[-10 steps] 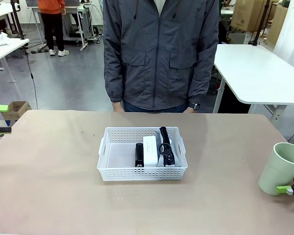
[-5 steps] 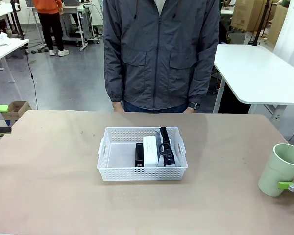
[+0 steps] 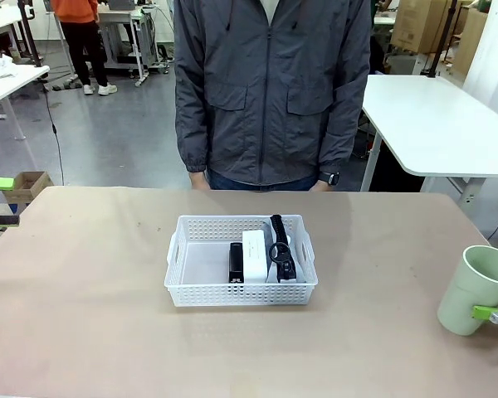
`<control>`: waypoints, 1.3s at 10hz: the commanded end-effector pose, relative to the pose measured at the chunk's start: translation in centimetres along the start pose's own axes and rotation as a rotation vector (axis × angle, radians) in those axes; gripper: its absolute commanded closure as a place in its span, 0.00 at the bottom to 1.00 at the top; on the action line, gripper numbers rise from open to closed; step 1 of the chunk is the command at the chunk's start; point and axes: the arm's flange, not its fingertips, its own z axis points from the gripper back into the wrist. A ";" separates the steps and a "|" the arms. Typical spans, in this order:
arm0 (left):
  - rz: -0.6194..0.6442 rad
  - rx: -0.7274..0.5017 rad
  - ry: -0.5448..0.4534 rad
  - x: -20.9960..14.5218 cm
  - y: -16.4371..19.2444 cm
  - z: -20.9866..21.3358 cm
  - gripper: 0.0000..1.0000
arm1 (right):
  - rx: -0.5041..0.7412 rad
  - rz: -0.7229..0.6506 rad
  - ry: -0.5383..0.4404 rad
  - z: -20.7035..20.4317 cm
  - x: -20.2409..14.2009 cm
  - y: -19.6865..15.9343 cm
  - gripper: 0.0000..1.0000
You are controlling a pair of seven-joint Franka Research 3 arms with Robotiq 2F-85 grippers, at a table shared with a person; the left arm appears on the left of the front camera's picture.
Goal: Efficiently arrange items inside the basket to fit them all.
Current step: Pick up the Reusable plastic cup and place it inside the Organizing basket.
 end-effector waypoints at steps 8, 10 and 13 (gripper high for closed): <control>0.013 0.007 0.005 -0.2 -0.3 -0.1 0.00 | 0.060 0.057 0.119 -0.6 6.0 3.1 0.74; 0.013 0.007 0.005 -0.2 -0.3 -0.1 0.00 | 0.031 -0.018 0.223 -2.7 11.5 5.7 1.00; 0.013 0.007 0.005 -0.2 -0.3 -0.1 0.00 | -0.038 -0.117 0.384 -8.3 15.5 8.3 0.74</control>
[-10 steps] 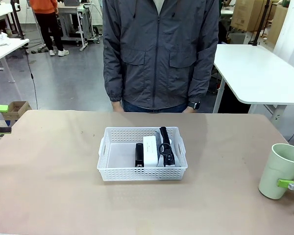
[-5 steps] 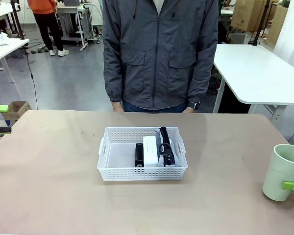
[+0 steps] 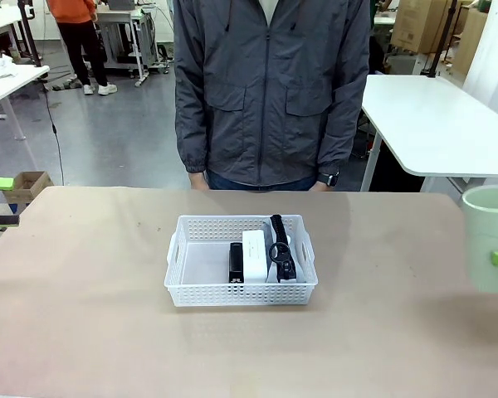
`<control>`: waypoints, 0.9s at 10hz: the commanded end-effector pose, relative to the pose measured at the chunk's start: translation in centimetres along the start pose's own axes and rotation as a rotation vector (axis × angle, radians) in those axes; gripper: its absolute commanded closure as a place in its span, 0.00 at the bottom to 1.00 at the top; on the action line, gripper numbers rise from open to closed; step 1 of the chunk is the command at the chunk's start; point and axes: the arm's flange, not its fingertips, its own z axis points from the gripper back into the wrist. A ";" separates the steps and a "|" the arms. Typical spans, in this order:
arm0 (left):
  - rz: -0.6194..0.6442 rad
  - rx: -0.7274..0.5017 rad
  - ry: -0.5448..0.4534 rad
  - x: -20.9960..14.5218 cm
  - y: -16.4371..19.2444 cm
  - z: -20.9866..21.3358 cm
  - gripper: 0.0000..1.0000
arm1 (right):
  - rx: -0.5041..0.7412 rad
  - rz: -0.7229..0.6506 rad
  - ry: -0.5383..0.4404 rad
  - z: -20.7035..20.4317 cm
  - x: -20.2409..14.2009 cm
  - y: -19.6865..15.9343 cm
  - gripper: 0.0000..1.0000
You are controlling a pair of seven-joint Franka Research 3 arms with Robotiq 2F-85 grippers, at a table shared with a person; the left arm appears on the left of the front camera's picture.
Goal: Efficiently arrange items inside the basket to fit them all.
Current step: Pick up the Reusable plastic cup and place it inside the Organizing basket.
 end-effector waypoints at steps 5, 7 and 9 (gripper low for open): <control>0.012 0.007 0.005 -0.2 -0.3 -0.1 0.00 | -0.009 -0.081 0.097 -3.0 3.8 0.1 1.00; 0.012 0.007 0.005 -0.2 -0.3 -0.1 0.00 | -0.009 -0.081 0.097 -3.0 3.8 0.1 1.00; 0.012 0.007 0.005 -0.2 -0.3 -0.1 0.00 | -0.021 -0.106 0.105 -3.1 3.7 -0.1 0.15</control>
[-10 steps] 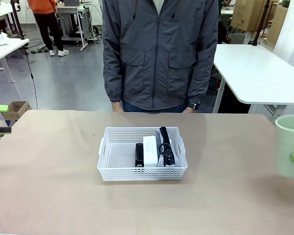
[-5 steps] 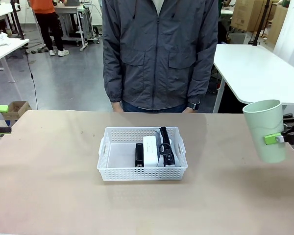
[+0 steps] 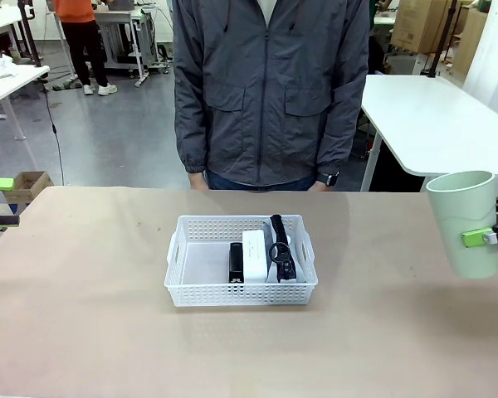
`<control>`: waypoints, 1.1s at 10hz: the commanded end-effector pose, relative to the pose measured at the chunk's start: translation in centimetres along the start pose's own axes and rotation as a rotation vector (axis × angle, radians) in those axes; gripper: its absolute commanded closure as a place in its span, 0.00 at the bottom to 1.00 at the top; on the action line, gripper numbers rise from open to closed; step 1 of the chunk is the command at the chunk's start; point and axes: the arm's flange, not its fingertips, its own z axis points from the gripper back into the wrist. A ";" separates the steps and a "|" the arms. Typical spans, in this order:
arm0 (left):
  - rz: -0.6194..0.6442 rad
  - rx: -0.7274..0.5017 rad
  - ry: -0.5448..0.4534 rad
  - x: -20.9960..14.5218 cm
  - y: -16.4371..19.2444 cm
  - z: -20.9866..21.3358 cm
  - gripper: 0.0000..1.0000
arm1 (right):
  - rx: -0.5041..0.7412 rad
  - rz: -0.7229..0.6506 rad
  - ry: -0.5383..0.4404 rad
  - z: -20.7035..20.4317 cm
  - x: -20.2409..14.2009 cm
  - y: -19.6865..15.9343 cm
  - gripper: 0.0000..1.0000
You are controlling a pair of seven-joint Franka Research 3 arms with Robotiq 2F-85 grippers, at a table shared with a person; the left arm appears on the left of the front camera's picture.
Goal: Efficiently arrange items inside the basket to fit them all.
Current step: Pick up the Reusable plastic cup and place it inside the Organizing basket.
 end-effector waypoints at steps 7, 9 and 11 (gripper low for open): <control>0.012 0.007 0.005 -0.2 -0.4 -0.1 0.00 | -0.344 -0.760 0.332 -16.7 19.0 10.2 0.15; 0.012 0.007 0.005 -0.2 -0.4 -0.1 0.00 | -0.467 -0.814 0.389 -23.8 23.3 14.9 0.15; 0.012 0.007 0.005 -0.2 -0.4 -0.1 0.00 | -0.577 -0.836 0.423 -30.9 27.0 18.4 0.15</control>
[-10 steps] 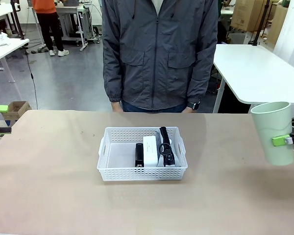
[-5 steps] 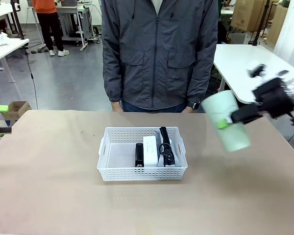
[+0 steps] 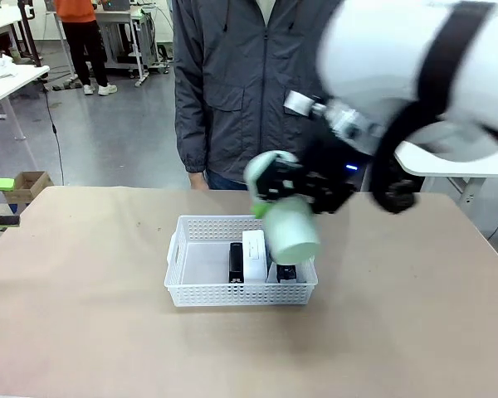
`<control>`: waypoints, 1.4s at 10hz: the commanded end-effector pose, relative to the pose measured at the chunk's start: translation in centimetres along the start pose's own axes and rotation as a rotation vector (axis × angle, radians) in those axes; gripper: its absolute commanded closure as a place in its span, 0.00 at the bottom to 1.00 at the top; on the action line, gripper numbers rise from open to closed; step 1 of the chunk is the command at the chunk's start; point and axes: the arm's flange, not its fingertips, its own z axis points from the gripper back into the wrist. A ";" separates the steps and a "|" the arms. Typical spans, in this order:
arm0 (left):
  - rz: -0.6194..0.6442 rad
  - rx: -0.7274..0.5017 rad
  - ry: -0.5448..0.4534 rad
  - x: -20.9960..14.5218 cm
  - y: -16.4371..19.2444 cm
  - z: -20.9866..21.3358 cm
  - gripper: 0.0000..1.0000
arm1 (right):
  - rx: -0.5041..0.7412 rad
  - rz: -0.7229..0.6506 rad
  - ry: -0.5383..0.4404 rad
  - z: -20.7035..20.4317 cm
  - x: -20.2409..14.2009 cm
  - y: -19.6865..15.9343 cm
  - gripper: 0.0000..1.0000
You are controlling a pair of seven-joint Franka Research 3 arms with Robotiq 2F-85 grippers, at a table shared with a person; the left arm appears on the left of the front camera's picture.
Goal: Efficiently arrange items inside the basket to fit them all.
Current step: Pick up the Reusable plastic cup and place it inside the Organizing basket.
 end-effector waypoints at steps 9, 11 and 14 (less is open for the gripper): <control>0.012 0.006 0.003 -0.2 -0.4 0.0 0.00 | -0.207 -0.097 0.008 -4.0 2.5 6.2 0.15; 0.012 0.006 0.003 -0.2 -0.4 0.0 0.00 | -0.233 -0.270 -0.001 -7.5 4.9 6.3 0.15; 0.012 0.006 0.003 -0.2 -0.4 0.0 0.00 | -0.236 -0.297 -0.007 -11.8 6.3 6.3 0.15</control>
